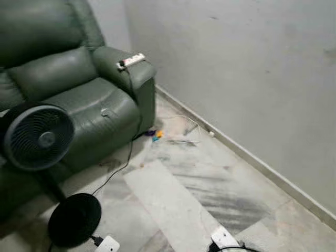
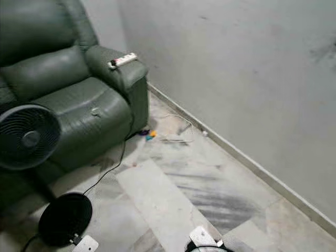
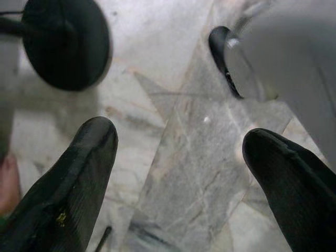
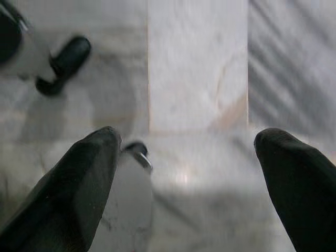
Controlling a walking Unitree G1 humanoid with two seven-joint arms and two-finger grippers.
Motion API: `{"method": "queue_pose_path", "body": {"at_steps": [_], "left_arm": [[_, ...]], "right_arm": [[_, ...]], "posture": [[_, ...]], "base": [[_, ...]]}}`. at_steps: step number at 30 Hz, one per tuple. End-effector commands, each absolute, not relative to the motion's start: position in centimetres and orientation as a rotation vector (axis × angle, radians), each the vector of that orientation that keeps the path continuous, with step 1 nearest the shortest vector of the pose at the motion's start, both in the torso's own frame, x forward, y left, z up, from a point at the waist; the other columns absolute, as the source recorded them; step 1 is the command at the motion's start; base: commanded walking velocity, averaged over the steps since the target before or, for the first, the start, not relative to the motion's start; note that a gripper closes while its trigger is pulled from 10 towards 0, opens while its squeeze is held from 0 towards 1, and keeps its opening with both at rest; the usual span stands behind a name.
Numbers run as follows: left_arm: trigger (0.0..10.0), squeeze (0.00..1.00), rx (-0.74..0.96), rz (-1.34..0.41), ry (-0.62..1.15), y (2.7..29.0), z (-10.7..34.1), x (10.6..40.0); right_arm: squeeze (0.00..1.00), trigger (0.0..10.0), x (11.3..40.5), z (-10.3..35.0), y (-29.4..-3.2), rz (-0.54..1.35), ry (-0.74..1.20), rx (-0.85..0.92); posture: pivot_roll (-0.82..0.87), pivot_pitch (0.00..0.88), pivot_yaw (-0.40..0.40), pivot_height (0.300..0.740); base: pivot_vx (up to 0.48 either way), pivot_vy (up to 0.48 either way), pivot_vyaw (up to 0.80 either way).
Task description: Hang keys on a hook
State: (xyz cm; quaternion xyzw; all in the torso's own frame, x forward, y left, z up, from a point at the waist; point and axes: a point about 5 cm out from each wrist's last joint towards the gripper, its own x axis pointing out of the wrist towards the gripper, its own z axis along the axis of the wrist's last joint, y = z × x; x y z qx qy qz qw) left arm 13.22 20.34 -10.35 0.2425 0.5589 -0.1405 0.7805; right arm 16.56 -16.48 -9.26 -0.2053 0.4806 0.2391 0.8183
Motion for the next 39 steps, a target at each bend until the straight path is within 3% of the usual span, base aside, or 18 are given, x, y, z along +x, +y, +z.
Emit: {"method": "queue_pose_path", "body": {"at_steps": [1, 11, 30, 39], "left_arm": [[10.0, 0.00, 0.527, -0.310, 1.224, 20.4, -10.5, 12.8], [10.0, 0.00, 0.526, -0.311, 1.222, 20.4, -10.5, 12.8], [10.0, 0.00, 0.522, -0.312, 1.221, 20.4, -10.5, 12.8], [10.0, 0.00, 0.291, -0.204, 1.190, 20.1, -10.5, 12.6]], "right_arm": [[0.00, 10.0, 16.3, -9.3, -16.9, 0.497, 1.036, -0.438], [0.00, 10.0, 16.3, -9.4, -17.0, 0.496, 1.038, -0.439], [0.00, 10.0, 16.2, -9.4, -17.0, 0.469, 1.040, -0.412], [0.00, 10.0, 17.5, -8.9, -17.4, 0.220, 1.016, -0.130]], "posture": [[0.03, 0.018, 0.013, 0.740], [0.03, 0.020, 0.014, 0.740], [0.03, 0.021, 0.016, 0.740], [0.02, 0.030, 0.023, 0.740]], "base": [[0.000, 0.000, 0.80], [0.000, 0.000, 0.80], [0.000, 0.000, 0.00], [0.000, 0.000, 0.00]]}}
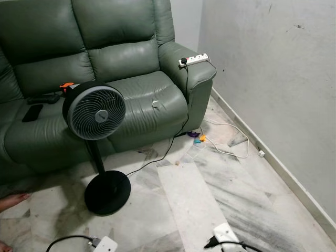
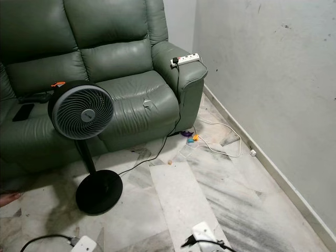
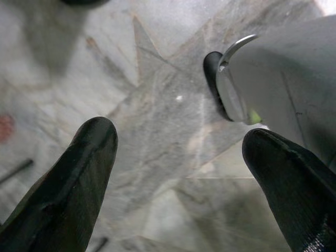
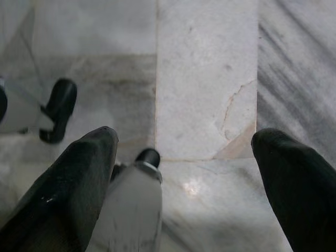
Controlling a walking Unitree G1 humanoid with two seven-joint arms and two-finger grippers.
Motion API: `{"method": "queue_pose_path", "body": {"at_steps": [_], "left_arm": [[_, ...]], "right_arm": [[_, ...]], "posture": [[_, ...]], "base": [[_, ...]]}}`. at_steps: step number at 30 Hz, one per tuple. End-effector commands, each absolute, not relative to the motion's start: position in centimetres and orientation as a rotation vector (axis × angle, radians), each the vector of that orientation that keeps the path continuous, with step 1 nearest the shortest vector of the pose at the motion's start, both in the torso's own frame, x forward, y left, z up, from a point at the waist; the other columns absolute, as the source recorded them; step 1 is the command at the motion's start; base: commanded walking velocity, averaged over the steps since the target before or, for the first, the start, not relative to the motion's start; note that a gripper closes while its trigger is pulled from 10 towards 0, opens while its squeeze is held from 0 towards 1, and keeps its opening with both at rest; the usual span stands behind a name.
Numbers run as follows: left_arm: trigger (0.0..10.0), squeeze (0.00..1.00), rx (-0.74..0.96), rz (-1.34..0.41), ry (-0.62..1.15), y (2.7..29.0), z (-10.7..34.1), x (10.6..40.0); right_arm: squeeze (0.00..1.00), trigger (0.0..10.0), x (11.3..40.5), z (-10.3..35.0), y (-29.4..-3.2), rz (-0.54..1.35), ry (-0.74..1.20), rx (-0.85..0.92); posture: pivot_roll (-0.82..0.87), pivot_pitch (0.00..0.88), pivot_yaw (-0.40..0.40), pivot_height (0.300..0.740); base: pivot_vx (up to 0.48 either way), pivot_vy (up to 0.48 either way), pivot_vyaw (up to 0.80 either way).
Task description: Hang keys on a hook
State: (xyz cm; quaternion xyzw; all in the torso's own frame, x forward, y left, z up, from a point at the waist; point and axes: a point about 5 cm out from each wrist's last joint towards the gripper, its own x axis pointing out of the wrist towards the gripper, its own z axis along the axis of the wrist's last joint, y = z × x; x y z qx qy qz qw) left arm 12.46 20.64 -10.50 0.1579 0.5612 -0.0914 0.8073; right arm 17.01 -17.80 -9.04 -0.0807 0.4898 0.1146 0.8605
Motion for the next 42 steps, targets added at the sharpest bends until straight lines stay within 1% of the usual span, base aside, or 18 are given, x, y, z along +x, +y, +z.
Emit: {"method": "queue_pose_path", "body": {"at_steps": [1, 4, 6, 9, 13, 14, 15, 17, 19, 20, 22, 26, 31, 34, 35, 37, 40, 42], "left_arm": [[10.0, 0.00, 0.273, -0.199, 1.192, 20.1, -10.5, 12.6], [10.0, 0.00, 0.223, -0.251, 1.214, 19.7, -10.6, 12.4], [10.0, 0.00, 0.232, -0.274, 1.215, 19.6, -10.6, 12.5], [10.0, 0.00, 0.300, -0.325, 1.208, 19.4, -10.5, 12.7], [10.0, 0.00, 0.289, -0.322, 1.204, 19.2, -10.5, 12.8], [10.0, 0.00, 0.279, -0.336, 1.181, 18.7, -10.2, 13.9], [10.0, 0.00, 0.279, -0.336, 1.181, 18.7, -10.2, 13.9], [10.0, 0.00, 0.257, -0.376, 1.134, 17.3, -9.5, 16.2], [10.0, 0.00, 0.248, -0.395, 1.124, 16.8, -9.3, 16.7], [10.0, 0.00, 0.247, -0.398, 1.129, 16.7, -9.4, 16.5], [10.0, 0.00, 0.247, -0.399, 1.131, 16.7, -9.4, 16.4], [10.0, 0.00, 0.250, -0.404, 1.148, 16.6, -9.8, 15.5], [10.0, 0.00, 0.247, -0.401, 1.161, 16.7, -10.0, 15.0], [10.0, 0.00, 0.228, -0.375, 1.161, 17.0, -10.1, 14.8], [10.0, 0.00, 0.231, -0.364, 1.145, 17.1, -10.0, 14.9], [10.0, 0.00, 0.233, -0.347, 1.127, 17.2, -9.9, 15.1], [10.0, 0.00, 0.242, -0.335, 1.096, 17.5, -9.7, 15.5], [10.0, 0.00, 0.250, -0.335, 1.091, 17.6, -9.6, 15.6]], "right_arm": [[0.00, 10.0, 17.8, -8.8, -17.1, 0.216, 1.010, -0.106], [0.00, 10.0, 18.6, -8.5, -15.4, 0.266, 1.000, -0.036], [0.00, 10.0, 18.8, -8.4, -14.8, 0.287, 0.993, -0.028], [0.00, 10.0, 19.5, -7.9, -12.8, 0.364, 0.976, 0.060], [0.00, 10.0, 19.7, -7.7, -12.9, 0.427, 0.963, 0.048], [0.00, 10.0, 19.5, -7.7, -12.9, 0.472, 0.963, 0.034], [0.00, 10.0, 19.5, -7.7, -12.9, 0.472, 0.963, 0.034], [0.00, 10.0, 19.0, -7.8, -12.5, 0.609, 0.963, -0.020], [0.00, 10.0, 18.5, -7.7, -12.0, 0.740, 0.959, -0.051], [0.00, 10.0, 18.4, -7.5, -11.4, 0.818, 0.950, -0.039], [0.00, 10.0, 18.4, -7.5, -11.2, 0.838, 0.946, -0.030], [0.00, 10.0, 17.7, -7.1, -9.3, 1.042, 0.951, -0.014], [0.00, 10.0, 16.7, -7.0, -8.3, 1.213, 0.961, -0.073], [0.00, 10.0, 16.8, -6.8, -8.9, 1.193, 0.920, -0.072], [0.00, 10.0, 16.9, -7.0, -10.4, 1.114, 0.918, -0.076], [0.00, 10.0, 16.8, -7.3, -11.7, 1.030, 0.930, -0.084], [0.00, 10.0, 15.4, -8.1, -14.5, 0.876, 0.975, 0.001], [0.00, 10.0, 15.1, -8.2, -14.9, 0.842, 0.978, 0.015]], "posture": [[0.00, 0.036, 0.035, 0.740], [-0.01, 0.041, 0.047, 0.740], [-0.02, 0.043, 0.052, 0.740], [-0.04, 0.044, 0.057, 0.740], [-0.04, 0.047, 0.055, 0.740], [-0.04, 0.048, 0.053, 0.740], [-0.04, 0.048, 0.053, 0.740], [-0.04, 0.053, 0.049, 0.740], [-0.03, 0.058, 0.045, 0.740], [-0.02, 0.064, 0.042, 0.740], [-0.02, 0.066, 0.041, 0.740], [-0.01, 0.080, 0.035, 0.740], [0.03, 0.099, 0.015, 0.740], [0.03, 0.102, 0.014, 0.740], [0.02, 0.098, 0.016, 0.740], [0.02, 0.095, 0.020, 0.740], [0.00, 0.089, 0.036, 0.740], [0.00, 0.089, 0.036, 0.740]], "base": [[0.000, 0.000, 0.00], [0.000, 0.000, 0.00], [0.000, 0.000, 0.00], [0.000, 0.000, 0.00], [0.000, 0.000, 0.00], [0.000, 0.000, 0.00], [0.000, 0.000, 0.00], [0.000, 0.000, 0.00], [0.000, 0.000, 0.00], [0.000, 0.000, 0.00], [0.000, 0.000, 0.00], [0.000, 0.000, 0.00], [0.000, 0.000, 0.00], [0.000, 0.000, 0.00], [0.000, 0.000, 0.00], [0.000, 0.000, 0.00], [0.000, 0.000, 0.00], [0.000, 0.000, 0.00]]}}
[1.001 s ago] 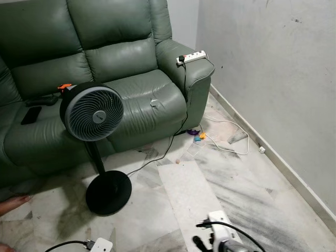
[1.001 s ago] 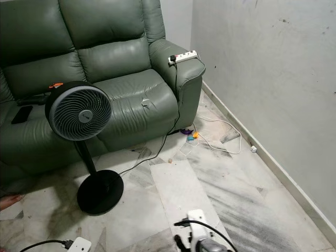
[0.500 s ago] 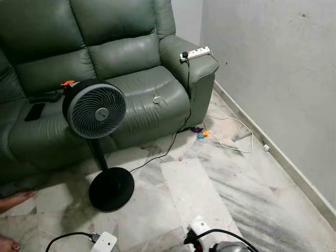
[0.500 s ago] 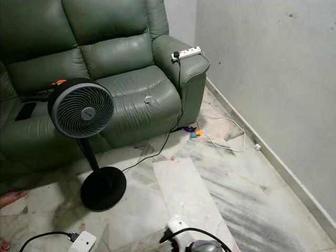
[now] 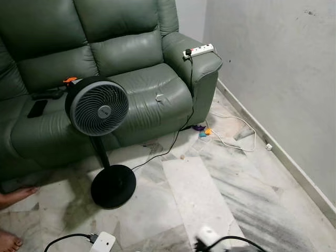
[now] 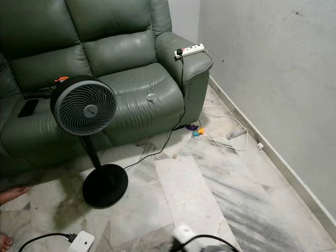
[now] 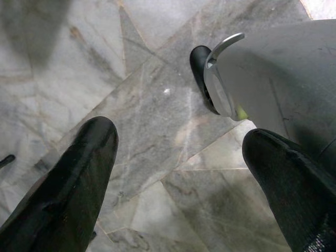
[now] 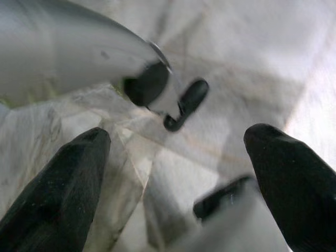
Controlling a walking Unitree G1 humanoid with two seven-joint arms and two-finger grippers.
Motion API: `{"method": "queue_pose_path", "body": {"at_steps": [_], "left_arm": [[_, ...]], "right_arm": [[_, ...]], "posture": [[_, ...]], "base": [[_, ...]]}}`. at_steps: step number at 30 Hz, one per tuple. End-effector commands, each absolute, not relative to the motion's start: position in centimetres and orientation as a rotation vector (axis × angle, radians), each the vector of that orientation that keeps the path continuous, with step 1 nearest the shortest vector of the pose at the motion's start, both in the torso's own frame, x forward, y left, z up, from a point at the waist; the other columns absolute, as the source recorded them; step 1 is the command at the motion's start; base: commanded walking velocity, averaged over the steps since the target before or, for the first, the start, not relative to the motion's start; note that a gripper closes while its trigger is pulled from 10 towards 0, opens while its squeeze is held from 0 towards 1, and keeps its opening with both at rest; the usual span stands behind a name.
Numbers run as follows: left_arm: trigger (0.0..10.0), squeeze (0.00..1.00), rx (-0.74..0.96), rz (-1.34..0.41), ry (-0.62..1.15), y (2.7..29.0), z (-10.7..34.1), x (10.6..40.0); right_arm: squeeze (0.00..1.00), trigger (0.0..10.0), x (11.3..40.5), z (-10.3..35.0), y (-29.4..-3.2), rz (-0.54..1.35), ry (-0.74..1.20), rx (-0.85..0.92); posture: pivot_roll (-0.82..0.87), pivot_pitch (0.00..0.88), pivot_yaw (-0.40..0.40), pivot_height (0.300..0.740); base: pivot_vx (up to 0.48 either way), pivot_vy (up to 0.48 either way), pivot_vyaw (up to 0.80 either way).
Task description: Hang keys on a hook
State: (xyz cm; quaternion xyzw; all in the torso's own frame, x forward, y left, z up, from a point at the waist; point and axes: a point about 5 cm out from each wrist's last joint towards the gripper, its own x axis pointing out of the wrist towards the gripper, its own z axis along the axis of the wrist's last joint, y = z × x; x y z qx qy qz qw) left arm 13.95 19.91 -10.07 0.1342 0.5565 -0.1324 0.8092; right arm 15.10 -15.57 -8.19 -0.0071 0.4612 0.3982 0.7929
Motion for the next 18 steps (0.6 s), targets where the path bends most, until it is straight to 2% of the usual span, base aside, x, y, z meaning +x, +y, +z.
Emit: {"method": "queue_pose_path", "body": {"at_steps": [1, 3, 6, 13, 15, 18], "left_arm": [[10.0, 0.00, 0.257, -0.332, 1.083, 17.7, -9.5, 15.8], [10.0, 0.00, 0.266, -0.312, 1.059, 18.1, -9.2, 16.7], [10.0, 0.00, 0.261, -0.282, 1.042, 18.4, -8.9, 17.3], [10.0, 0.00, 0.181, -0.138, 1.035, 19.6, -8.4, 18.0], [10.0, 0.00, 0.171, -0.143, 1.029, 19.7, -8.5, 17.8], [10.0, 0.00, 0.172, -0.137, 1.050, 20.3, -8.8, 17.0]], "right_arm": [[0.00, 10.0, 14.7, -8.4, -15.5, 0.787, 0.984, 0.046], [0.00, 10.0, 13.8, -8.9, -16.8, 0.625, 1.006, 0.122], [0.00, 10.0, 13.1, -9.3, -17.4, 0.522, 1.032, 0.117], [0.00, 10.0, 12.1, -10.4, -17.3, 0.357, 1.129, 0.012], [0.00, 10.0, 11.7, -10.3, -19.2, 0.318, 1.134, 0.005], [0.00, 10.0, 11.9, -10.1, -19.9, 0.309, 1.130, -0.005]], "posture": [[-0.02, 0.088, 0.046, 0.740], [-0.04, 0.092, 0.061, 0.740], [-0.04, 0.097, 0.065, 0.740], [-0.05, 0.098, 0.071, 0.740], [-0.05, 0.094, 0.067, 0.740], [-0.04, 0.090, 0.063, 0.740]], "base": [[0.000, 0.000, 0.00], [0.000, 0.000, 0.00], [0.000, 0.000, 0.00], [0.000, 0.000, 0.00], [0.000, 0.000, 0.00], [0.000, 0.000, 0.00]]}}
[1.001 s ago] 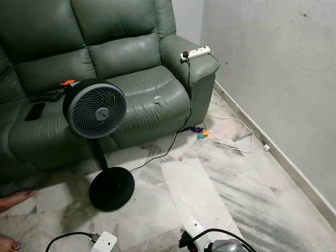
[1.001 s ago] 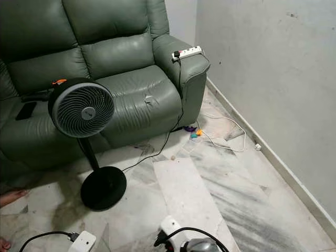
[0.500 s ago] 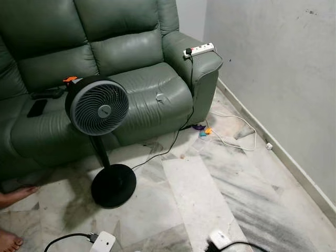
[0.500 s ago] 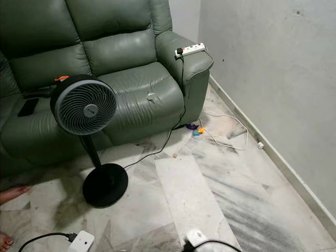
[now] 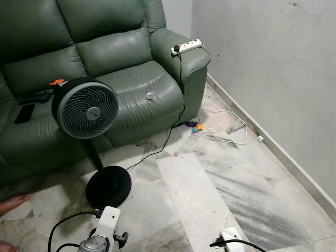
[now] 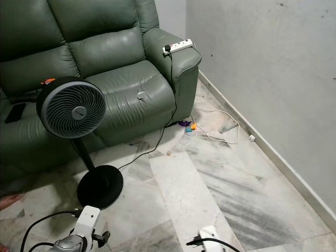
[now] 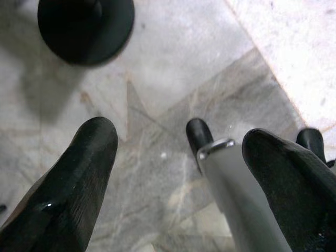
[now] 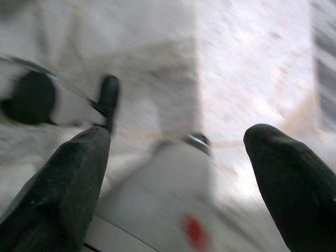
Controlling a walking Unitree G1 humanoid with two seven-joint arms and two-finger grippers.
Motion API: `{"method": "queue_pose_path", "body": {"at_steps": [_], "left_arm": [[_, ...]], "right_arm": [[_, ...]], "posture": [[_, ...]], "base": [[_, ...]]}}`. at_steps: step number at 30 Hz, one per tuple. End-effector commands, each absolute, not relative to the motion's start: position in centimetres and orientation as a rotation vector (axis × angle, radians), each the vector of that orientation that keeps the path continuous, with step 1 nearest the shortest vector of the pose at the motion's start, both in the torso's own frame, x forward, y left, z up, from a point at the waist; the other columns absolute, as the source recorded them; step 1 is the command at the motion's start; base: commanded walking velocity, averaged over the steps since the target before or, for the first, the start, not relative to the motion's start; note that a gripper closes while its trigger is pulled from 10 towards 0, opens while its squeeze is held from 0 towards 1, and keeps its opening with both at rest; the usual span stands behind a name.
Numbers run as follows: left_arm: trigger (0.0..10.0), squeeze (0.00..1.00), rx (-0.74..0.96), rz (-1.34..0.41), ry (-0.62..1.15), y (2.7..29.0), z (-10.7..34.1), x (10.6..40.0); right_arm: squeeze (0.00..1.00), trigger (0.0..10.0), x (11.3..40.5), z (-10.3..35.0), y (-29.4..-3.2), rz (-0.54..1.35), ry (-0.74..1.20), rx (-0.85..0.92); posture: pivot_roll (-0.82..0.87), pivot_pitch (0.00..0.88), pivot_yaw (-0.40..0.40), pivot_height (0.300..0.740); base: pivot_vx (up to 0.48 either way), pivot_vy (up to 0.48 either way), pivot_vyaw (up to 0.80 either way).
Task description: Hang keys on a hook
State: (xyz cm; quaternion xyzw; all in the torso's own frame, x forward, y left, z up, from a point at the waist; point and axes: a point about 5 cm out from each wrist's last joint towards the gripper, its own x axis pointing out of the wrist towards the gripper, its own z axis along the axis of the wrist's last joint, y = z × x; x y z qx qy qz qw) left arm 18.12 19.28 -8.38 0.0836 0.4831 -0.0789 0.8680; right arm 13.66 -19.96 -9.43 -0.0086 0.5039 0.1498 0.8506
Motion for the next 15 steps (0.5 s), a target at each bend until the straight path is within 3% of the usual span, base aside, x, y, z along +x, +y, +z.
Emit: {"method": "queue_pose_path", "body": {"at_steps": [1, 8, 15], "left_arm": [[10.0, 0.00, 0.184, -0.133, 1.063, 20.6, -8.9, 16.6], [10.0, 0.00, 0.160, -0.108, 1.096, 21.4, -9.3, 15.3], [10.0, 0.00, 0.063, -0.201, 1.096, 19.9, -9.2, 15.9]], "right_arm": [[0.00, 10.0, 12.0, -10.0, -20.1, 0.312, 1.129, -0.012], [0.00, 10.0, 14.4, -9.2, -21.0, 0.296, 1.062, -0.118], [0.00, 10.0, 17.7, -8.1, -18.8, 0.380, 0.976, -0.113]], "posture": [[-0.03, 0.084, 0.057, 0.740], [0.00, 0.055, 0.036, 0.740], [0.02, 0.039, 0.023, 0.740]], "base": [[0.000, 0.000, 0.00], [0.000, 0.000, 0.00], [0.000, 0.000, 0.00]]}}
